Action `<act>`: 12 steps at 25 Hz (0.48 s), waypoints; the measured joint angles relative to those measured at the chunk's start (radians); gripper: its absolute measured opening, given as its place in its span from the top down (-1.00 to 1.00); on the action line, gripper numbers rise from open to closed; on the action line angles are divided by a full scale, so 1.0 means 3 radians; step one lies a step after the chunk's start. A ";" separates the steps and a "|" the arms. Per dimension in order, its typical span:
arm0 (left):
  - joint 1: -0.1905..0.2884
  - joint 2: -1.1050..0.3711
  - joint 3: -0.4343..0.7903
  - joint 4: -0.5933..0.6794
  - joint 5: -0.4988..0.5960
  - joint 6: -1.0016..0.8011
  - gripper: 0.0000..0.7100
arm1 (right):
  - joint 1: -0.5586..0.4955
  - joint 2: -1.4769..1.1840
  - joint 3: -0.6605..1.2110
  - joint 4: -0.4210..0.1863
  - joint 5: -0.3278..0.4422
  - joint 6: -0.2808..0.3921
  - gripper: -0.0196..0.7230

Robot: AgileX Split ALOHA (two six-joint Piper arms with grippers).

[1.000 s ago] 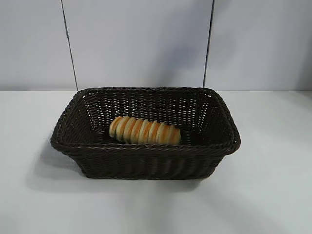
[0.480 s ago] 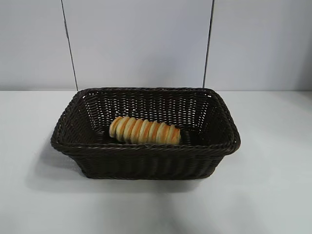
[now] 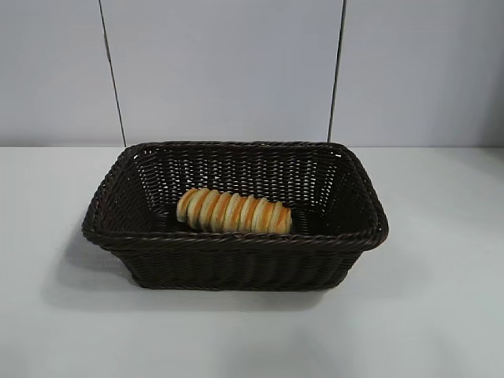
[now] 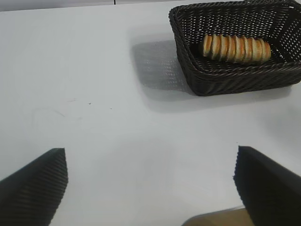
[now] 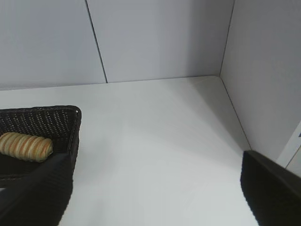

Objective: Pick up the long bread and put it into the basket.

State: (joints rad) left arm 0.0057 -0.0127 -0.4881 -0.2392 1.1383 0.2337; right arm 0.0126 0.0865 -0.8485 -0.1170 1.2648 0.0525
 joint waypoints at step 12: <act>0.0000 0.0000 0.0000 0.0000 0.0000 0.0000 -0.96 | 0.0000 -0.0357 0.0988 0.0255 -0.0051 0.0000 -0.92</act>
State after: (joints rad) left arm 0.0057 -0.0127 -0.4881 -0.2392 1.1383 0.2337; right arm 0.0126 -0.0205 -0.5521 -0.0405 1.2496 0.0525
